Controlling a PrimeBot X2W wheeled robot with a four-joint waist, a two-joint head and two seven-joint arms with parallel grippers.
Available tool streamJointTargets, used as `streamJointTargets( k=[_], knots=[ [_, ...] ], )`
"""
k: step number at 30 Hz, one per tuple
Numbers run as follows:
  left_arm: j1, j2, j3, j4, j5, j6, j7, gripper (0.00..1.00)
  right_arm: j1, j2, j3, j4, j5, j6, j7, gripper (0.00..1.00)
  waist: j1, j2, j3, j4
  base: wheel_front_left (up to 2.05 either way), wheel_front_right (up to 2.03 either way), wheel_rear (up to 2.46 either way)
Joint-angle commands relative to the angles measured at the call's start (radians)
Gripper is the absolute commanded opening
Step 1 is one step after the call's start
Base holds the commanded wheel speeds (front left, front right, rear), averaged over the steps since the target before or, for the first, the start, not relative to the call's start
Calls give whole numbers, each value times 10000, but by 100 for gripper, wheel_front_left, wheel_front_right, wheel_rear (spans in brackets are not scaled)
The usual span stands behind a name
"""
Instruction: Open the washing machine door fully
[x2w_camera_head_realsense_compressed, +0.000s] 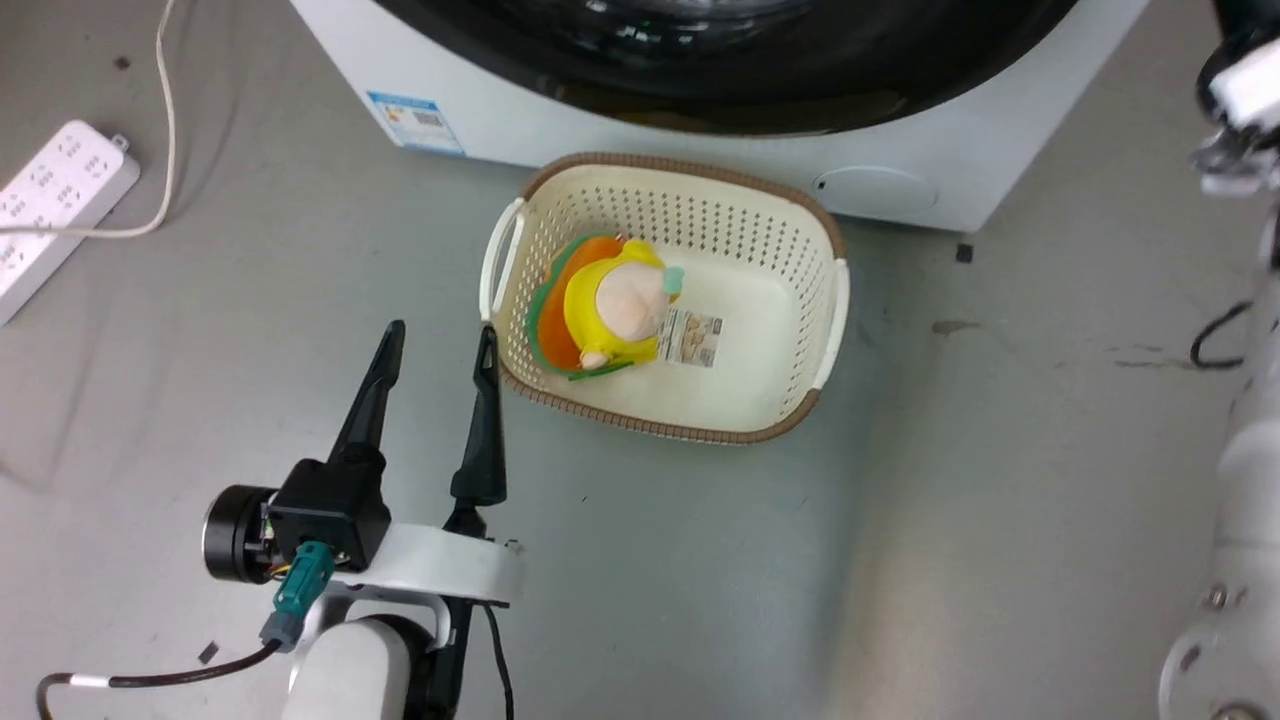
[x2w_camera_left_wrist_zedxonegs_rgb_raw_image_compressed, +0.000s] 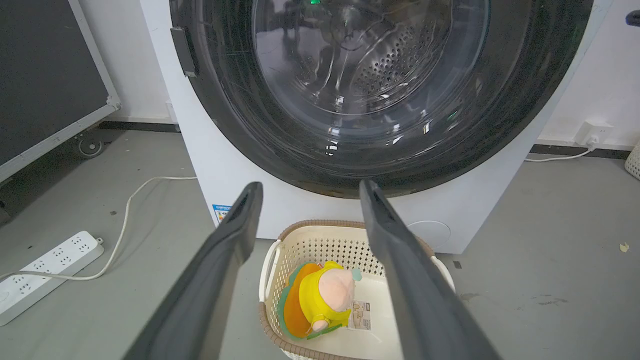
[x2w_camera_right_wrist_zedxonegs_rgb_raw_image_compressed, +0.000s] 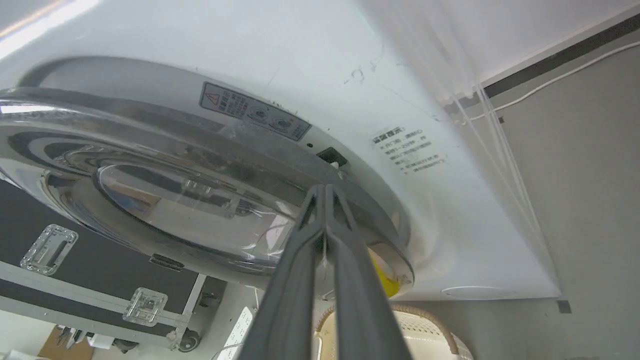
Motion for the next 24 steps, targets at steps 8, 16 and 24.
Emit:
streamJointTargets(
  k=[8,16,24],
  knots=[
    [-474,9,-286,-128,-206,163,-256,100,-2090,26,-1024,1207,429,-4,932,0,-1,0,635,363,0,0,0],
    [-712,10,-523,-190,-317,286,-424,100,-3492,-225,-2048,2381,396,-4,1962,0,-1,0,1053,604,0,0,0],
    [-924,11,-639,-262,-368,354,-590,100,-4714,-383,-3037,3609,337,-5,3352,0,-1,0,1419,763,0,0,0]
  ],
)
